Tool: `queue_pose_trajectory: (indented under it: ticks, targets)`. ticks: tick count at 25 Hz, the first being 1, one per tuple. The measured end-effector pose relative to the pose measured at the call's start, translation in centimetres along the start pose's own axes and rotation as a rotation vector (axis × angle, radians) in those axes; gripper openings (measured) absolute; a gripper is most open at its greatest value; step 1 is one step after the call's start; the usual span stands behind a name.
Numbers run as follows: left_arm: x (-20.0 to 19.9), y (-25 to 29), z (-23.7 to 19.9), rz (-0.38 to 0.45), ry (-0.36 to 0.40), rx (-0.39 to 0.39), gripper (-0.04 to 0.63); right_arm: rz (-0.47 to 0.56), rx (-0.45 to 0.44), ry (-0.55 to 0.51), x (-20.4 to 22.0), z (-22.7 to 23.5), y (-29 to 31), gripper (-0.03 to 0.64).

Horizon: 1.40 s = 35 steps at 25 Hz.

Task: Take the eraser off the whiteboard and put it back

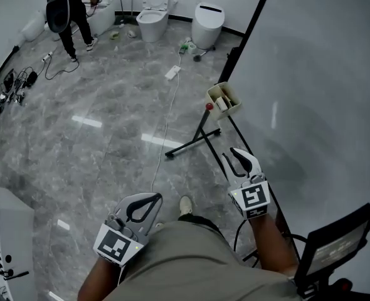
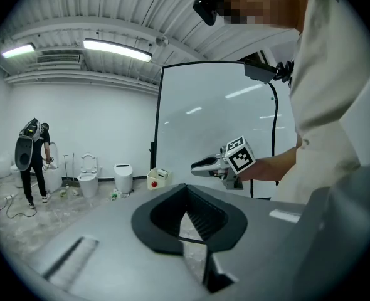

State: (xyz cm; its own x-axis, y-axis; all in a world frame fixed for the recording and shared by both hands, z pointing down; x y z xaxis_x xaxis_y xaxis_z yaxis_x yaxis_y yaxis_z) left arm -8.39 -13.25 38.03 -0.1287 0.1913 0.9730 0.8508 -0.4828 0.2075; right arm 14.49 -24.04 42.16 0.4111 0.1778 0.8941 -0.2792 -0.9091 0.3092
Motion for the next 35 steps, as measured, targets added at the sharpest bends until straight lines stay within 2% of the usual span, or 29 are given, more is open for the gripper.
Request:
queue_pose_trajectory:
  ticks: [6,14,23,35]
  targets:
    - [-1.3,3.3,-2.3,0.002,0.0,-0.048,0.008,-0.009,0.011,-0.068,0.8,4.0,6.3,0.111]
    - [-2.0,5.8,-4.5,-0.011,-0.026,-0.115,0.008,-0.015,0.004,-0.048,2.1,7.2,13.5,0.151]
    - [-2.0,7.9,-5.9,-0.037,-0.032,-0.183,0.006,-0.018,-0.01,-0.041,4.2,8.8,19.0,0.207]
    - [-2.1,9.0,-6.4,-0.055,-0.038,-0.216,0.008,-0.053,-0.023,-0.039,6.2,8.7,22.3,0.212]
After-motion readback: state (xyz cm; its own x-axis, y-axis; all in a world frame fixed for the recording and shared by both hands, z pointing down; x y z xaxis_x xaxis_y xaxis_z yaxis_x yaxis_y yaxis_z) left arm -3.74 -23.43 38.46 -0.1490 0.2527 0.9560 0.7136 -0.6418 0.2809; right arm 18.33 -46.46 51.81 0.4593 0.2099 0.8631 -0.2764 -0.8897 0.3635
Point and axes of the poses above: the fingertips, and each gripper's own axes: y forward along the fingers, z to its right, x out of its underside, the point moved 4 cm from there along -y, backward along the fingers, and after that the axes turned 11 degrees about x, right-handed, at the moved point
